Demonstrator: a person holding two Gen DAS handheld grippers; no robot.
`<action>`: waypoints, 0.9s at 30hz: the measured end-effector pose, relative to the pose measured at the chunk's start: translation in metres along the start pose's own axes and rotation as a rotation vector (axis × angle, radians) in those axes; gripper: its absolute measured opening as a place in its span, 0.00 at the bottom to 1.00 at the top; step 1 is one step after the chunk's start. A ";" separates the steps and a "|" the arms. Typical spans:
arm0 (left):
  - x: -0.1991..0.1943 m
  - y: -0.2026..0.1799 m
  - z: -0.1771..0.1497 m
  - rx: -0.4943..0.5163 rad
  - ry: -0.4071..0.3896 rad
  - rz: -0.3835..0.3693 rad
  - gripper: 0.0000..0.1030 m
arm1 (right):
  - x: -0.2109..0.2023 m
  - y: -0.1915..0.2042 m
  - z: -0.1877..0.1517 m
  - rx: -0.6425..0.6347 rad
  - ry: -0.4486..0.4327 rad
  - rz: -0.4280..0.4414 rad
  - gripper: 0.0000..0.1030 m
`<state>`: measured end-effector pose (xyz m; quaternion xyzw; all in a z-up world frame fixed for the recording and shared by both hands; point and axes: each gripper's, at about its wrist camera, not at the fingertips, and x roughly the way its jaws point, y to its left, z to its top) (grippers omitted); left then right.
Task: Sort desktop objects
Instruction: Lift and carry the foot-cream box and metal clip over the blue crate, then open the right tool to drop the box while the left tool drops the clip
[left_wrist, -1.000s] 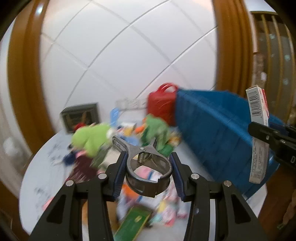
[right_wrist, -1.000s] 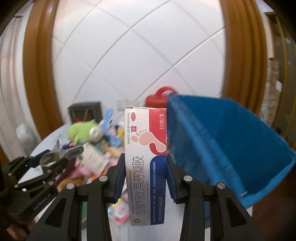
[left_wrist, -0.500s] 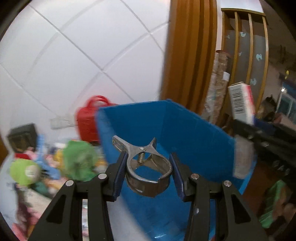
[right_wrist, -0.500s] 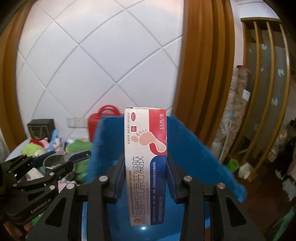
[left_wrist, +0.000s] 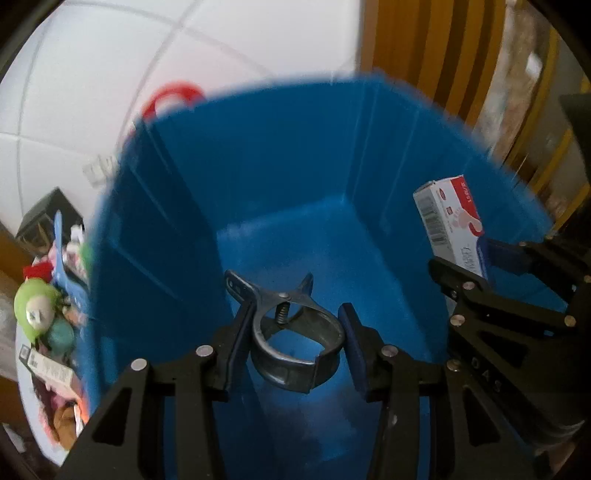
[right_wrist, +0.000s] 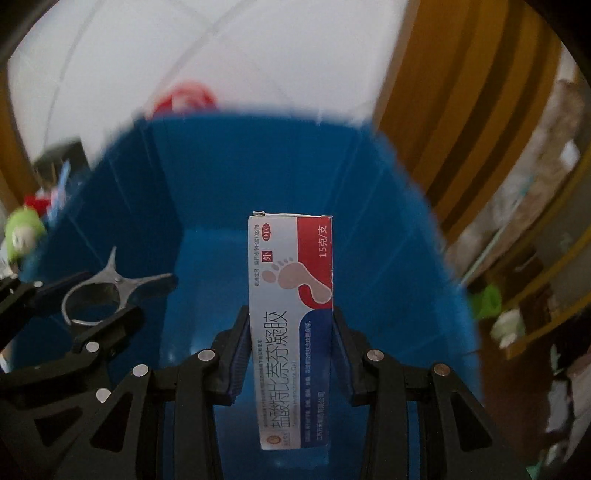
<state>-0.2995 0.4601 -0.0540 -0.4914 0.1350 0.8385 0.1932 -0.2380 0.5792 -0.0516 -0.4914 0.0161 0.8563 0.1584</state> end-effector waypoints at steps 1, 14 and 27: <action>0.012 -0.003 -0.002 0.018 0.032 0.020 0.44 | 0.022 0.002 -0.006 -0.014 0.064 0.000 0.37; 0.042 -0.026 -0.020 0.124 0.160 0.055 0.44 | 0.058 0.010 -0.037 -0.158 0.231 -0.101 0.38; 0.057 -0.031 -0.023 0.139 0.228 0.054 0.65 | 0.065 -0.012 -0.047 -0.200 0.329 -0.091 0.40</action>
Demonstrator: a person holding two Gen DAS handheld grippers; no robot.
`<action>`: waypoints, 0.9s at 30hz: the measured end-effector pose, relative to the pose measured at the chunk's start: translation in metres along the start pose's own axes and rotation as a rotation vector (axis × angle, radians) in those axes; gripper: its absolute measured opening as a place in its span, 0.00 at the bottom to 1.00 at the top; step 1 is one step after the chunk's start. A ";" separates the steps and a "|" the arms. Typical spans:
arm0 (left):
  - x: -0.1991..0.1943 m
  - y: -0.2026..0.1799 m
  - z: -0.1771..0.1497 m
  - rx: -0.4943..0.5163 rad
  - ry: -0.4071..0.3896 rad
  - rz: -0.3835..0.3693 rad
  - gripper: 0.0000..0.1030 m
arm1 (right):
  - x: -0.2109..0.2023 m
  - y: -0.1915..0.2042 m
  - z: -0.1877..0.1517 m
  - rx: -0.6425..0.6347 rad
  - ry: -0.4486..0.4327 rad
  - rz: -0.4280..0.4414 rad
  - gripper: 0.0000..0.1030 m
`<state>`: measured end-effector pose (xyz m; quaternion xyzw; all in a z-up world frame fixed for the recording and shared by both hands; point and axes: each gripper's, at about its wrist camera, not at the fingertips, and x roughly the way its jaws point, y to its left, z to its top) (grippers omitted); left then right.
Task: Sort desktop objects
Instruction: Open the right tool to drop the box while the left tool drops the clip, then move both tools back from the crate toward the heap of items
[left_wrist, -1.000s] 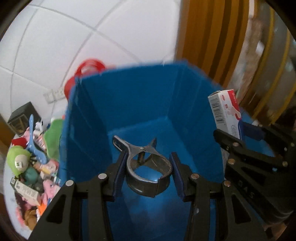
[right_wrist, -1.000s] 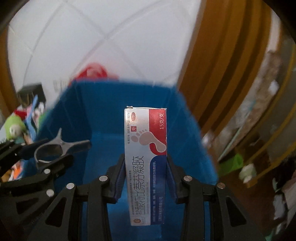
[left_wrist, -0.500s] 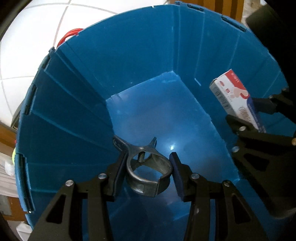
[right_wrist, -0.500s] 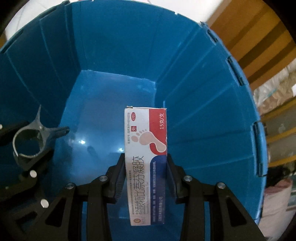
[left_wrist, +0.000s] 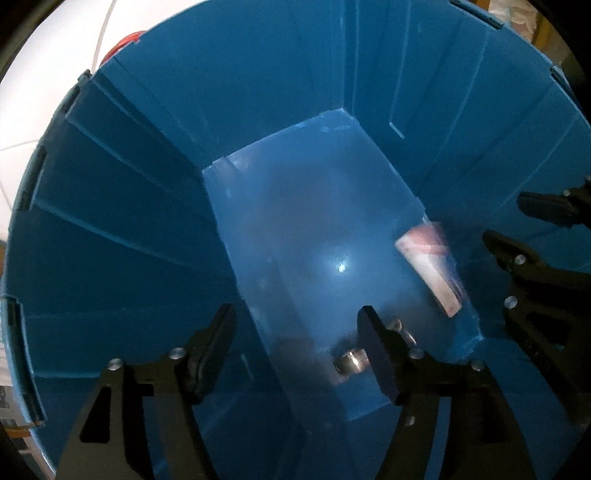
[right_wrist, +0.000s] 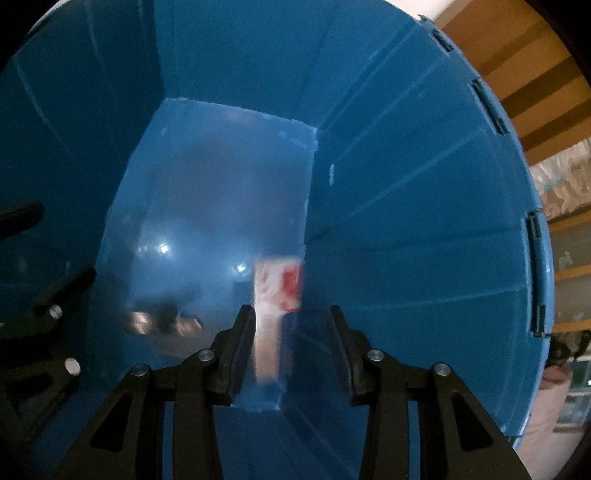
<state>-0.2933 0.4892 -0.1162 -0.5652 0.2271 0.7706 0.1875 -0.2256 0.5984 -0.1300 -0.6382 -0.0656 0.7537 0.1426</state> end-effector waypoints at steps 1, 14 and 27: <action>-0.001 0.001 -0.001 0.000 -0.006 -0.001 0.65 | -0.002 -0.002 -0.001 0.004 -0.003 -0.001 0.43; -0.066 0.018 -0.019 -0.058 -0.214 -0.061 0.65 | -0.053 -0.005 -0.015 0.021 -0.156 0.019 0.91; -0.186 0.099 -0.113 -0.166 -0.624 -0.036 0.83 | -0.171 0.021 -0.066 0.045 -0.493 0.136 1.00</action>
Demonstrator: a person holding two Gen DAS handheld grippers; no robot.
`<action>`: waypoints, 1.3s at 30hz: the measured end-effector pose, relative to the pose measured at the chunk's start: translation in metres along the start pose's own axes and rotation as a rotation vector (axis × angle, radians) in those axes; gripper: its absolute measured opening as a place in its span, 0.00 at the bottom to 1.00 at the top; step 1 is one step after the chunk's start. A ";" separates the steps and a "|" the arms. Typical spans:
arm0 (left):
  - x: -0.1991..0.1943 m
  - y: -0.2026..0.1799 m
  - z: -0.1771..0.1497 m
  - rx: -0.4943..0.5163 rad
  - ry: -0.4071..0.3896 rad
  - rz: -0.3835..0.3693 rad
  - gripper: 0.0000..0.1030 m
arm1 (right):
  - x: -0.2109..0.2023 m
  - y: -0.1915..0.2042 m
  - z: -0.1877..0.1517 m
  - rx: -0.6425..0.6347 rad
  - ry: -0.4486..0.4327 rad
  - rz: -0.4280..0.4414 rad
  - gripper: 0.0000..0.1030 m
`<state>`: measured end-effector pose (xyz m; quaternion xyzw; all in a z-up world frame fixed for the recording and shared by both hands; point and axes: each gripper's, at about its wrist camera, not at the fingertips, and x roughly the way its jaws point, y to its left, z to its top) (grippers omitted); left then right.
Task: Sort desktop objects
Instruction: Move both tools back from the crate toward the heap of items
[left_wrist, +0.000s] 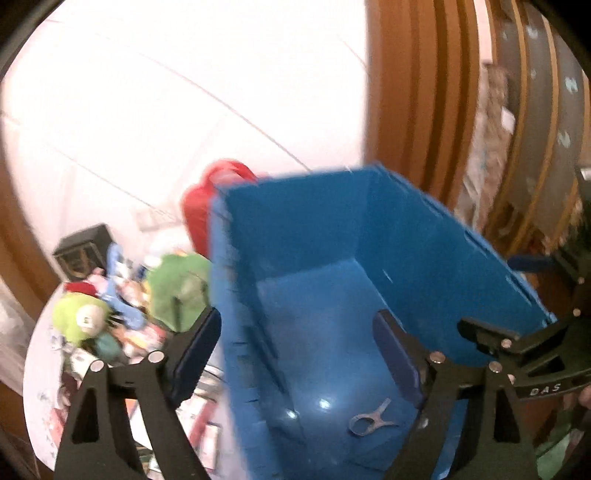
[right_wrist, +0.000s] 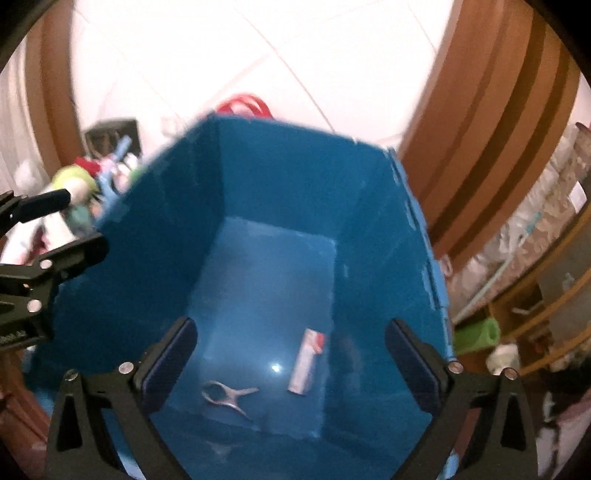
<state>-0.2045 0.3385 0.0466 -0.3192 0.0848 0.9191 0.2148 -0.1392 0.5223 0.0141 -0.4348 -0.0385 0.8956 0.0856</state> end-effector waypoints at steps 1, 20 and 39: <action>-0.010 0.010 -0.002 -0.009 -0.022 0.011 0.83 | -0.008 0.007 0.001 0.006 -0.027 0.016 1.00; -0.091 0.302 -0.153 -0.206 -0.020 0.290 0.83 | -0.055 0.270 0.015 -0.029 -0.317 0.239 1.00; -0.055 0.509 -0.300 -0.573 0.270 0.509 0.83 | 0.106 0.371 -0.017 0.045 0.075 0.314 1.00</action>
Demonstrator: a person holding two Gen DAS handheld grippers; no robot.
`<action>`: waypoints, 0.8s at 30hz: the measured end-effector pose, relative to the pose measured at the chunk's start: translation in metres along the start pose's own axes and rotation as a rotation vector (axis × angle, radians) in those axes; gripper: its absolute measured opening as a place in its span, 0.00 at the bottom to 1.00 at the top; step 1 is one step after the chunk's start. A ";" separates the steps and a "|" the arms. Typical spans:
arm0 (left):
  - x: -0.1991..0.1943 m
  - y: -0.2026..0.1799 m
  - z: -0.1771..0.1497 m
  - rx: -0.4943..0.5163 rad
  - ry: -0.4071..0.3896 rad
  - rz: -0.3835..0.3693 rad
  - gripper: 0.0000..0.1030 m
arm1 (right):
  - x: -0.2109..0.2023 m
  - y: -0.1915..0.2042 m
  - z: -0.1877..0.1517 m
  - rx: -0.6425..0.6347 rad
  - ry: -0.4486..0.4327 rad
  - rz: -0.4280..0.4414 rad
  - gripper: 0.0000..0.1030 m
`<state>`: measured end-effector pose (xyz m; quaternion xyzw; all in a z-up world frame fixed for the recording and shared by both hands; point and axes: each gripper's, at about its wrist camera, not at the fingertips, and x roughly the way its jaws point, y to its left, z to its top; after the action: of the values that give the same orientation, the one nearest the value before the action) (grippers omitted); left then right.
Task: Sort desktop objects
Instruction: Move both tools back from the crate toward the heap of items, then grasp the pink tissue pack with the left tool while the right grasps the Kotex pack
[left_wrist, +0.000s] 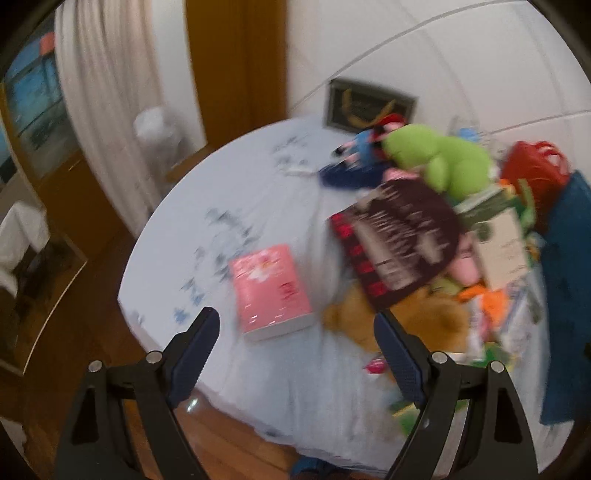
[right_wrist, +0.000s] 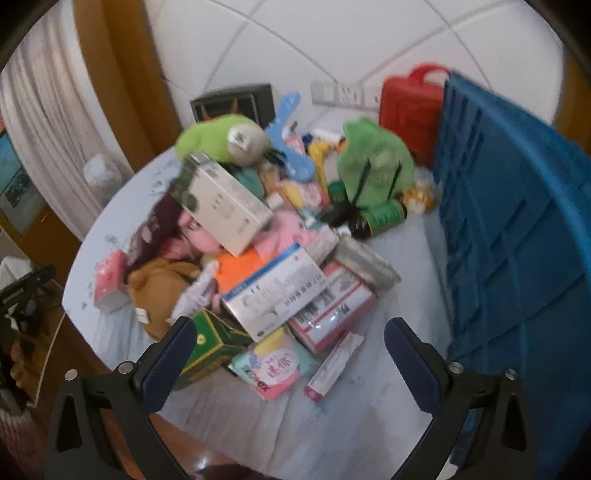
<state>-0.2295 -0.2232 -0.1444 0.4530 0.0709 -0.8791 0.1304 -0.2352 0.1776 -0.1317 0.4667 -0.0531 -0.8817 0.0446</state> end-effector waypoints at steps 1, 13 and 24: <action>0.008 0.006 -0.001 -0.016 0.017 0.009 0.83 | 0.006 -0.003 0.000 0.011 0.012 0.003 1.00; 0.138 0.038 0.024 -0.100 0.267 -0.038 0.83 | 0.074 -0.031 -0.039 0.246 0.183 -0.056 1.00; 0.212 0.028 0.040 0.033 0.387 -0.077 0.91 | 0.108 -0.012 -0.065 0.473 0.257 -0.125 1.00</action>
<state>-0.3698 -0.2942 -0.2942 0.6127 0.0973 -0.7809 0.0733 -0.2424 0.1723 -0.2582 0.5746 -0.2225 -0.7793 -0.1139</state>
